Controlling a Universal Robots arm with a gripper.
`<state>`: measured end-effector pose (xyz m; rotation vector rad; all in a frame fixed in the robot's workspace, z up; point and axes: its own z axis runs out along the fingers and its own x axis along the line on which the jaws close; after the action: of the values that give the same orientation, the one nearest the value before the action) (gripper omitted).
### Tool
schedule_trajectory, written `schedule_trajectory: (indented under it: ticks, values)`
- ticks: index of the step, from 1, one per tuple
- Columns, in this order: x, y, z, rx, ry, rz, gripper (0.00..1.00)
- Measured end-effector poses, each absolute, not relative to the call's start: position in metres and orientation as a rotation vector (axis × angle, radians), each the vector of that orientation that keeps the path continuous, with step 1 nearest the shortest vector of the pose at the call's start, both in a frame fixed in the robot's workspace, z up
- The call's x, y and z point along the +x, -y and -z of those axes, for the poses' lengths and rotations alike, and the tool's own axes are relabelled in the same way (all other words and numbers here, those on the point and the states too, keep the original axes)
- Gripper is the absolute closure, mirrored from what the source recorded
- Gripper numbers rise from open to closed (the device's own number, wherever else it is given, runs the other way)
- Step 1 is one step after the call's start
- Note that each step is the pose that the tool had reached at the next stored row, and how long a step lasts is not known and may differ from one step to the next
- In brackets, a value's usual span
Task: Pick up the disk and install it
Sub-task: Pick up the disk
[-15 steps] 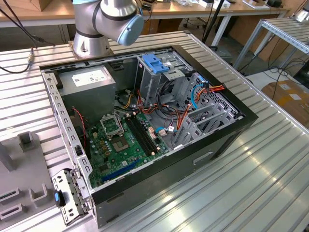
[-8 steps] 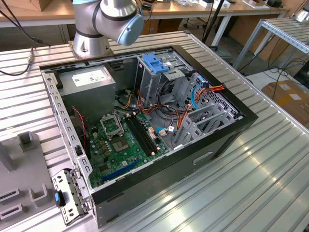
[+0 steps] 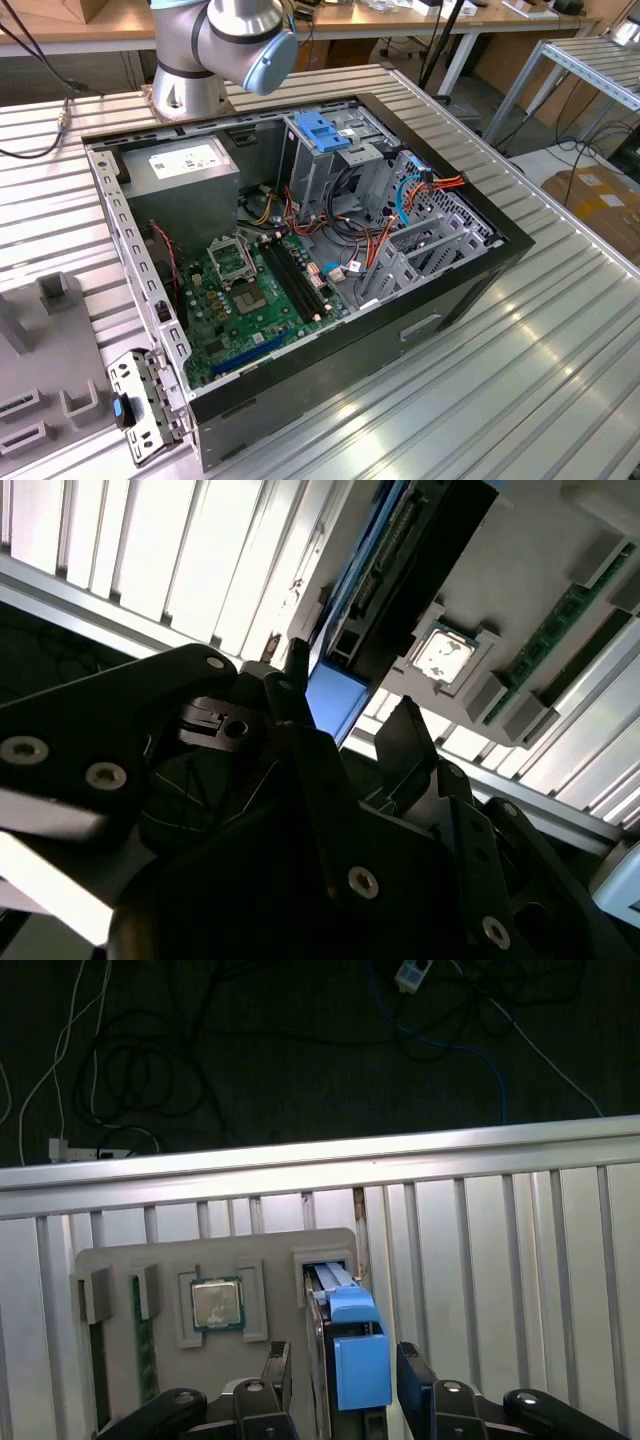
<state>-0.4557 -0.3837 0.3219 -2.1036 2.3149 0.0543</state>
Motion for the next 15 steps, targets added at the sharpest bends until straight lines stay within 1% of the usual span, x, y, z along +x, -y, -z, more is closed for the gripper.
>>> schedule_trajectory:
  ticks: [6, 7, 8, 15]
  values:
    - [-0.457, 0.384, -0.306, -2.098, -2.309, -0.067, 0.46]
    - [-0.457, 0.384, -0.304, -2.098, -2.309, -0.068, 0.47]
    - [-0.457, 0.384, -0.304, -2.099, -2.309, -0.068, 0.55]
    - [-0.457, 0.380, -0.303, -2.098, -2.309, -0.067, 0.55]
